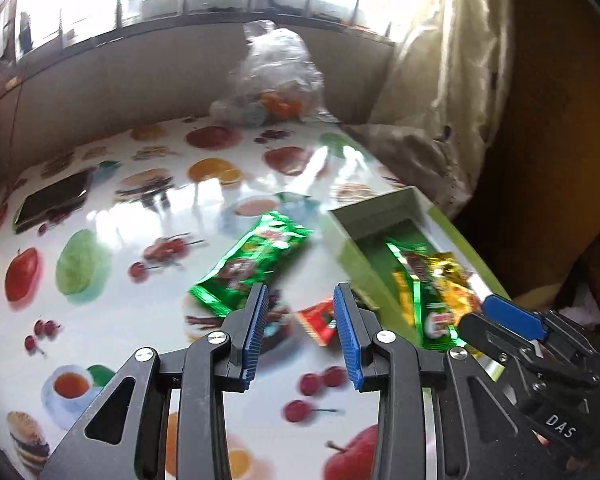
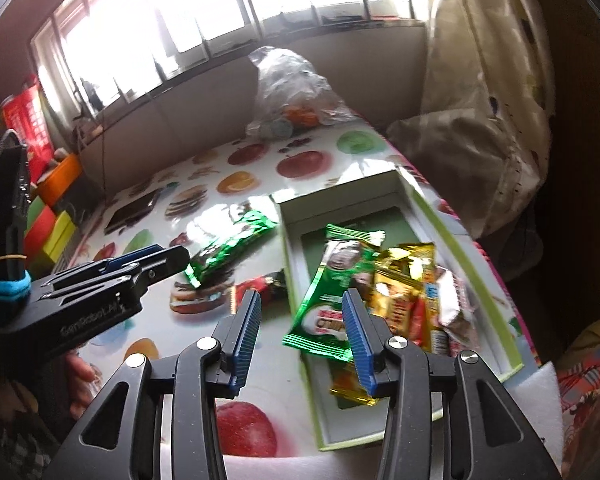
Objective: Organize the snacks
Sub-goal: 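Move both open tools back to the green MILO and red packets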
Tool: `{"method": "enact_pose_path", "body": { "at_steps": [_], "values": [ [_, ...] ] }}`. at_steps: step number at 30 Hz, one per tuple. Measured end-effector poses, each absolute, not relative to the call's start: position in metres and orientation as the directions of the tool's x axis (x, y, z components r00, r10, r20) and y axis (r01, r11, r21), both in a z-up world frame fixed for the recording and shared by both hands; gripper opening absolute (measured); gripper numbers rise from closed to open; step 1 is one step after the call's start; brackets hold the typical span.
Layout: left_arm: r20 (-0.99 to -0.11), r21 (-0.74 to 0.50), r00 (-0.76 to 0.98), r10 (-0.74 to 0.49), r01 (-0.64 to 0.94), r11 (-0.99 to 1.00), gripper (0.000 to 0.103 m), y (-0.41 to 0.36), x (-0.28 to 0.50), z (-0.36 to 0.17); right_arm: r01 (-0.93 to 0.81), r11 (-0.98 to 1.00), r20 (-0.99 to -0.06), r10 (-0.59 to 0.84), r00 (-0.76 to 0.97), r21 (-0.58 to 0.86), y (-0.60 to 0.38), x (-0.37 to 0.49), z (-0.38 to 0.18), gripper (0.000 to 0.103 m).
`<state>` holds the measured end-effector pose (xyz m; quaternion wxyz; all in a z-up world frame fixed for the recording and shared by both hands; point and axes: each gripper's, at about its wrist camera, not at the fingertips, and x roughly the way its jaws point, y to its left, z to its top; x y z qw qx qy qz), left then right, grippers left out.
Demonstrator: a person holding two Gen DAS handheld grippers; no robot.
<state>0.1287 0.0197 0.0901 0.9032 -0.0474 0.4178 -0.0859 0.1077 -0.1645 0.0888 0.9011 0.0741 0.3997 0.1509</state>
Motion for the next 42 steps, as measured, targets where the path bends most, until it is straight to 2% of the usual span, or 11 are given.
{"method": "enact_pose_path", "body": {
  "at_steps": [12,25,34,42],
  "values": [
    [-0.762,-0.157,0.633,-0.137,0.025,0.987,0.035,0.073,0.132,0.076,-0.274,0.928,-0.747,0.366,0.555,0.252,-0.113,0.129,0.068,0.042],
    [-0.771,-0.183,0.622,-0.139,-0.006,0.983,0.035,0.096,0.136,0.064,-0.211,0.927,-0.789,0.374,0.488,0.309,-0.090,0.158,0.041,0.042],
    [-0.775,-0.208,0.612,-0.157,-0.013,0.978,0.035,0.110,0.141,0.053,-0.110,0.959,-0.826,0.280,0.489,0.260,-0.080,0.176,0.027,0.042],
    [-0.777,-0.213,0.607,-0.165,-0.006,0.977,0.035,0.113,0.148,0.049,-0.109,0.976,-0.831,0.219,0.512,0.190,-0.065,0.191,0.023,0.042]
  ]
}}
